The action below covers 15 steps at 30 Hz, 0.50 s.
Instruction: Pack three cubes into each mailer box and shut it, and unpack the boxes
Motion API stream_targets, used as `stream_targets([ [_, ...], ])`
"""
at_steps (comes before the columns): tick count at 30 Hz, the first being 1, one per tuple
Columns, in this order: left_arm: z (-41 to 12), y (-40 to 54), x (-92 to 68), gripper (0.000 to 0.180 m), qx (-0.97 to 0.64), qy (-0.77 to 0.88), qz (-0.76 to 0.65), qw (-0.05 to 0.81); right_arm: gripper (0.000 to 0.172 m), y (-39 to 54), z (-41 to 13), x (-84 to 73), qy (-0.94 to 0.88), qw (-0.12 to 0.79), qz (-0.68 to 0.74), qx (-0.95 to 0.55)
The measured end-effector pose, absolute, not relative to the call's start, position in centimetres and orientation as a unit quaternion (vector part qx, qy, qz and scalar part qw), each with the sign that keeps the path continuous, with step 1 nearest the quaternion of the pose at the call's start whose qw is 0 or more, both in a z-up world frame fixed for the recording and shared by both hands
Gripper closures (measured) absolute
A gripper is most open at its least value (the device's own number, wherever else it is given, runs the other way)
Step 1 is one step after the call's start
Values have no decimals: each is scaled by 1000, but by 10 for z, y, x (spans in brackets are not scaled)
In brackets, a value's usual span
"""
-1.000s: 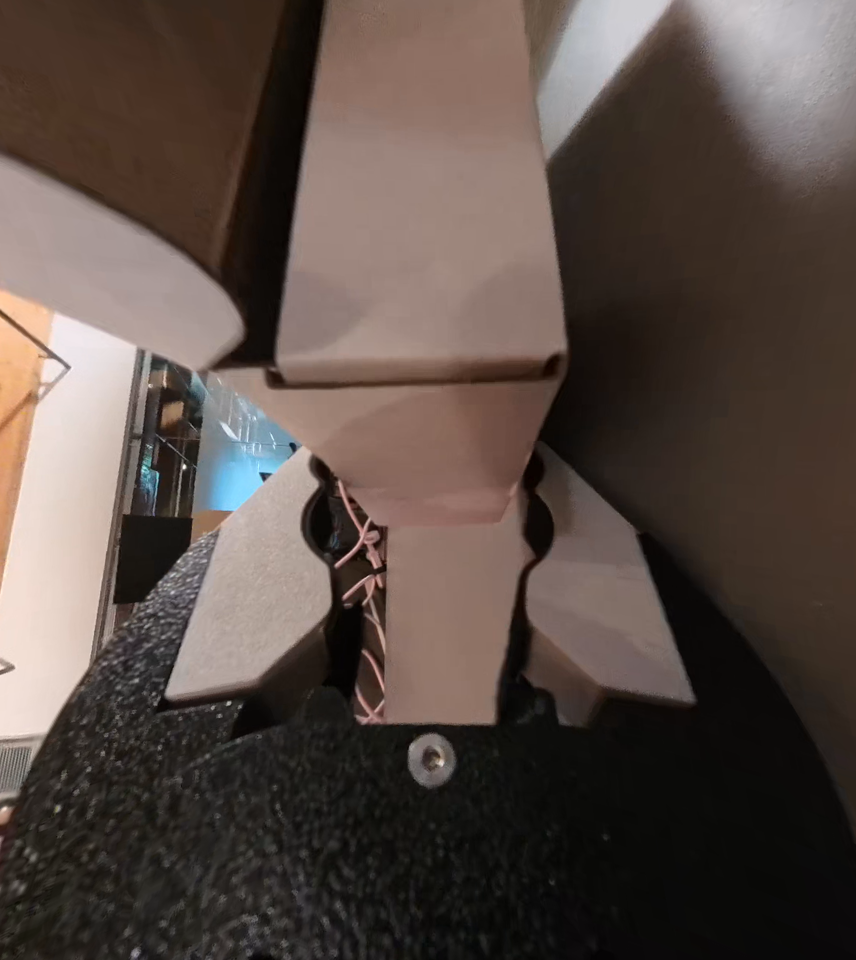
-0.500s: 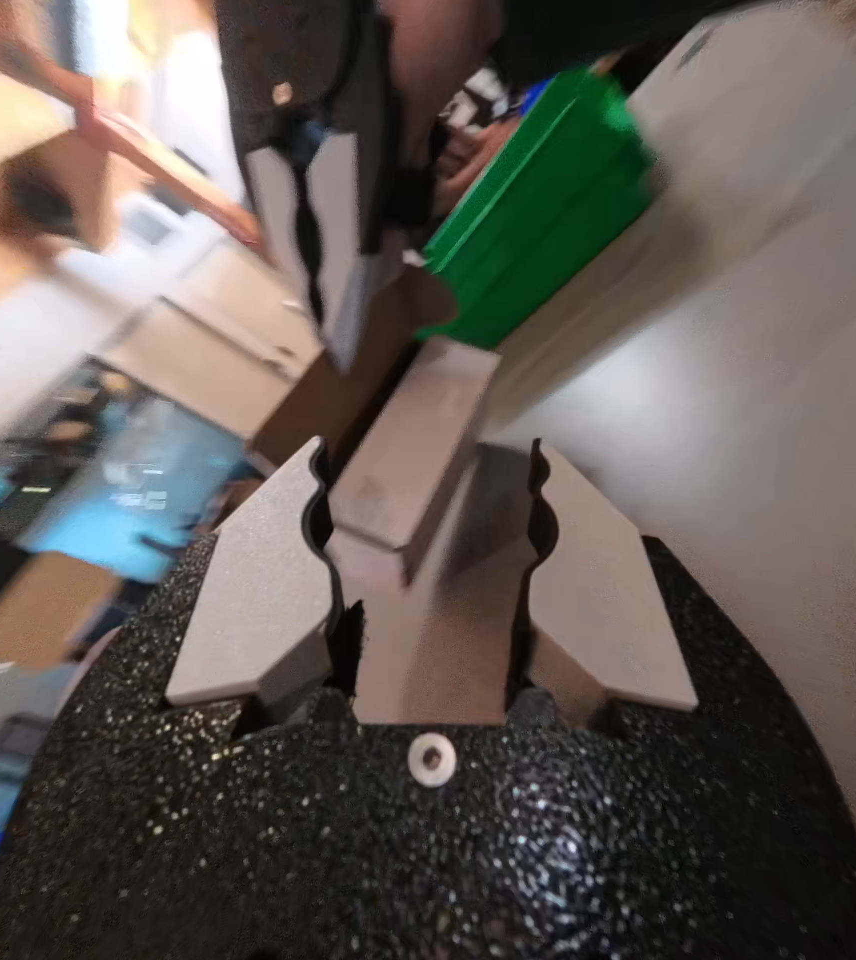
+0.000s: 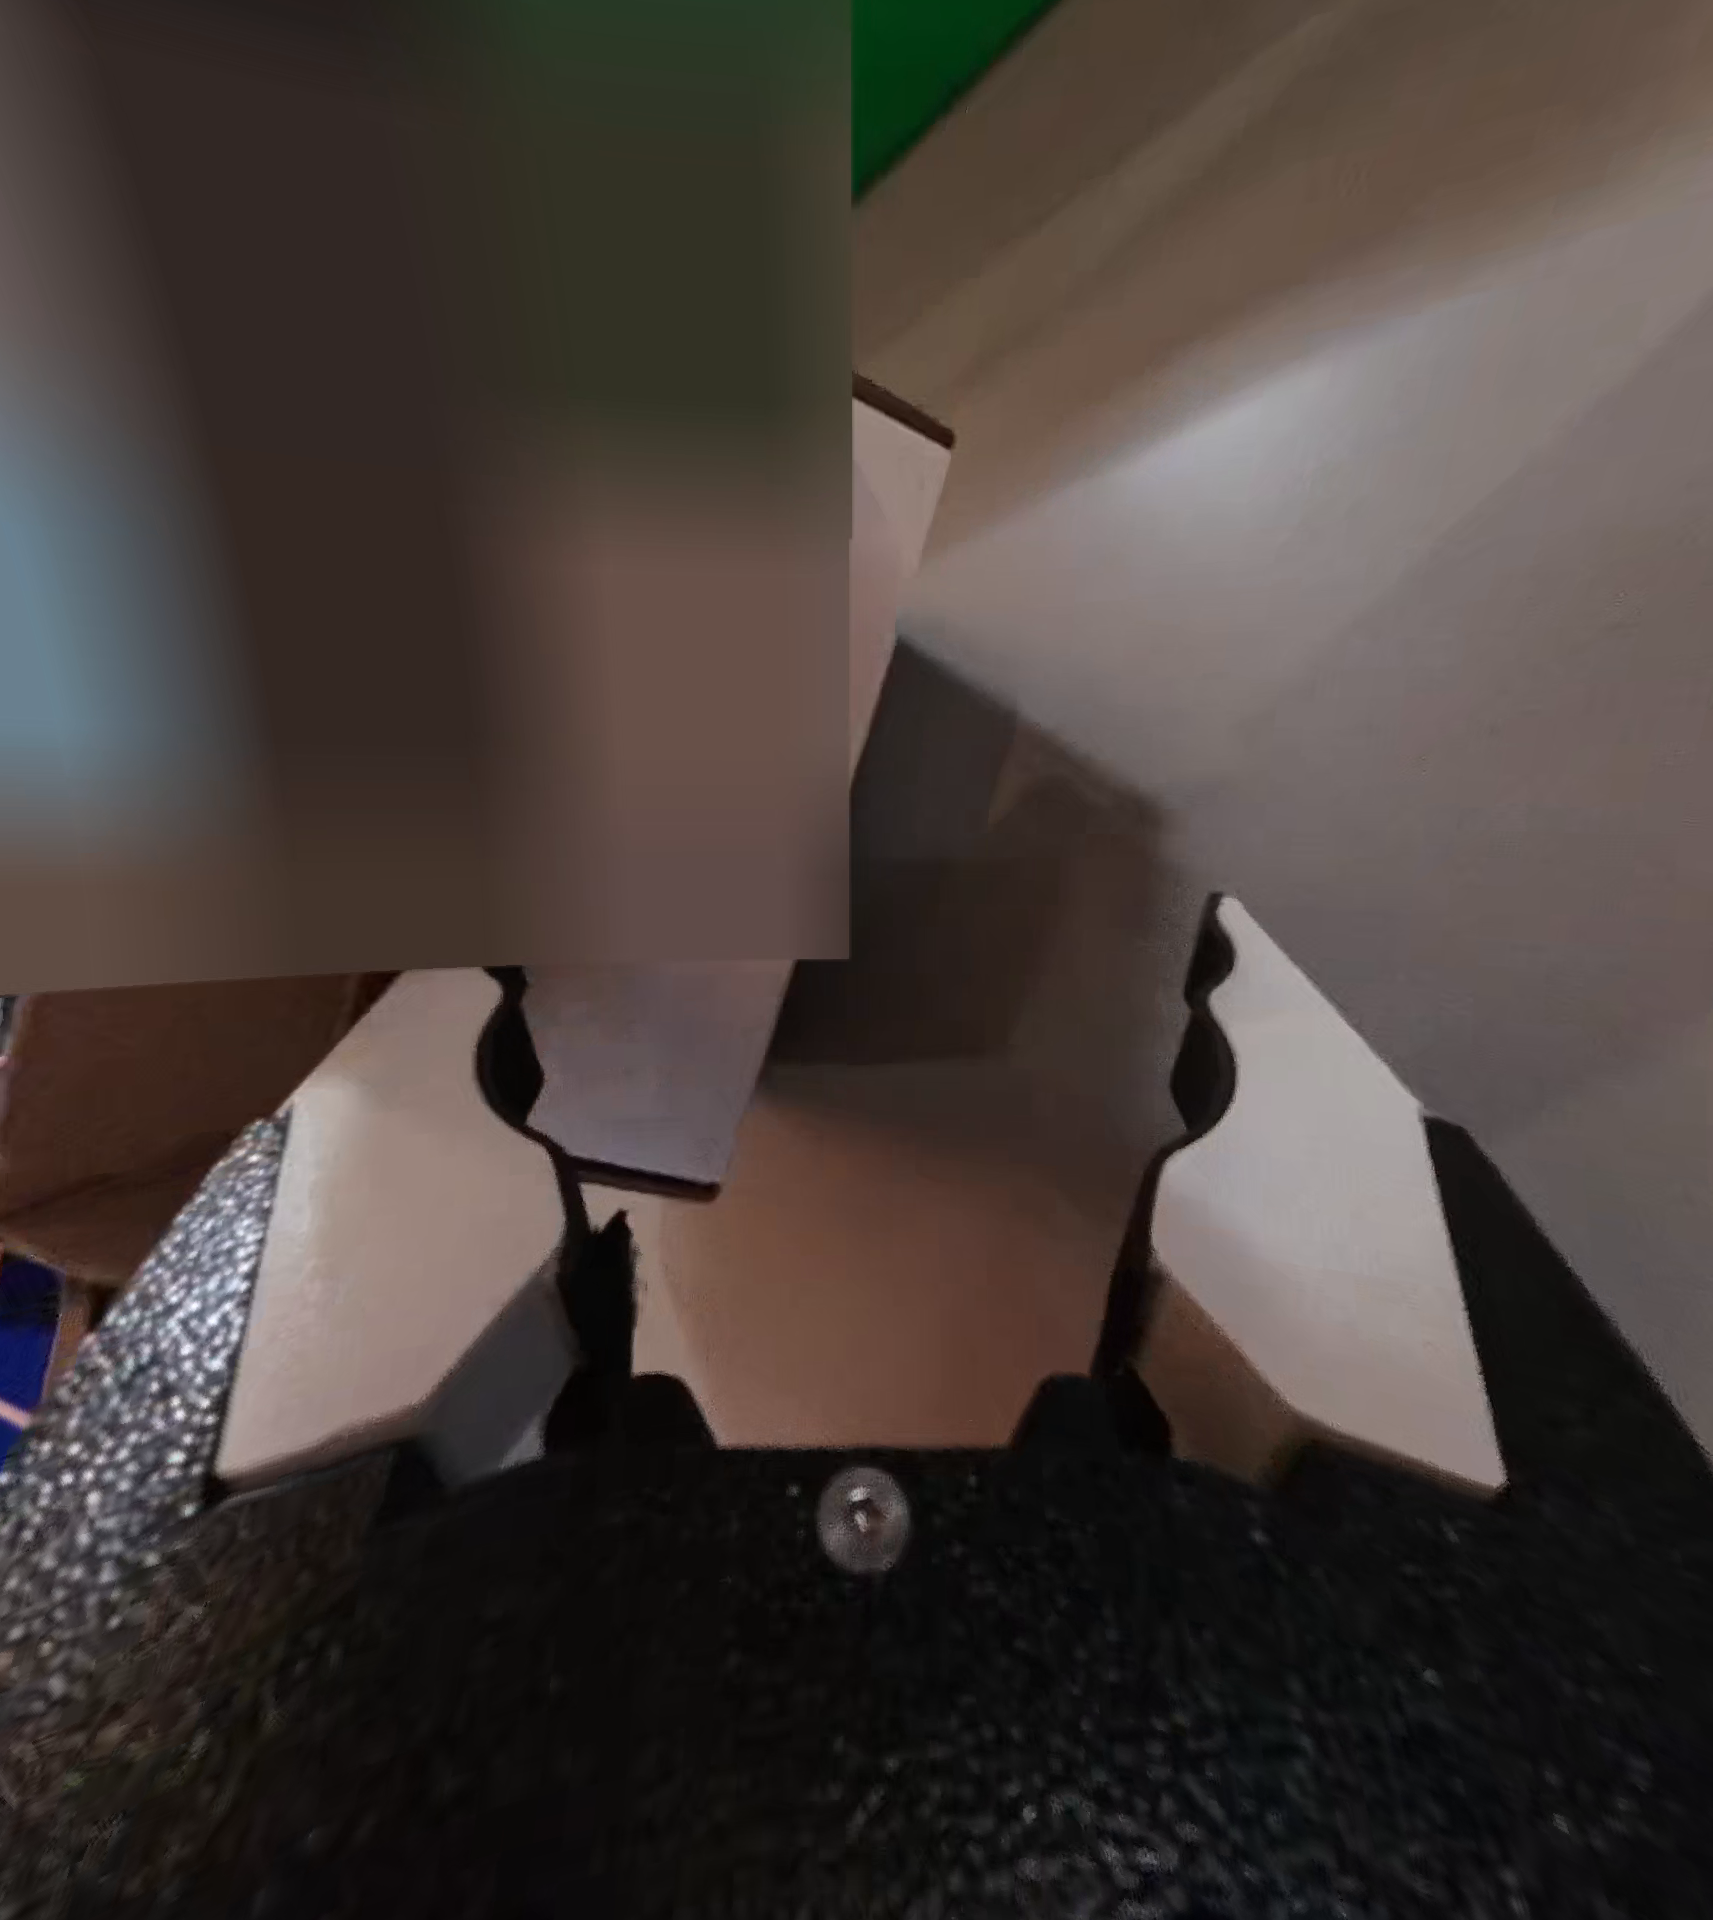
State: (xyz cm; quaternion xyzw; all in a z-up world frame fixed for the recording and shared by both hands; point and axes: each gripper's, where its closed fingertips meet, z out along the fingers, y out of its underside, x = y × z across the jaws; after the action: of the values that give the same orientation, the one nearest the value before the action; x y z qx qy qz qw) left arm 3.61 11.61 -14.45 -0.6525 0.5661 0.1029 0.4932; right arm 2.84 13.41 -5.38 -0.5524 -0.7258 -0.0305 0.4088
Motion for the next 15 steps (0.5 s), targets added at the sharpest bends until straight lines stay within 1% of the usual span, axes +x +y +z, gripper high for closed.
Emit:
stream_targets([
  [1,-146,115,37,61,-651,568,101,493,172,136,-52,29,-724,412,-35,-552],
  [4,-150,110,38,74,-650,574,87,491,172,145,-39,30,-715,430,-39,-550],
  [7,-153,107,40,83,-649,576,78,490,171,161,-24,29,-708,445,-51,-546],
  [9,-154,105,41,82,-659,570,62,487,171,174,-18,27,-707,446,-60,-545],
  [12,-159,100,45,75,-689,555,10,466,171,201,-11,25,-707,443,-80,-546],
  [15,-162,97,47,76,-701,550,-19,454,172,232,-11,23,-707,427,-95,-556],
])
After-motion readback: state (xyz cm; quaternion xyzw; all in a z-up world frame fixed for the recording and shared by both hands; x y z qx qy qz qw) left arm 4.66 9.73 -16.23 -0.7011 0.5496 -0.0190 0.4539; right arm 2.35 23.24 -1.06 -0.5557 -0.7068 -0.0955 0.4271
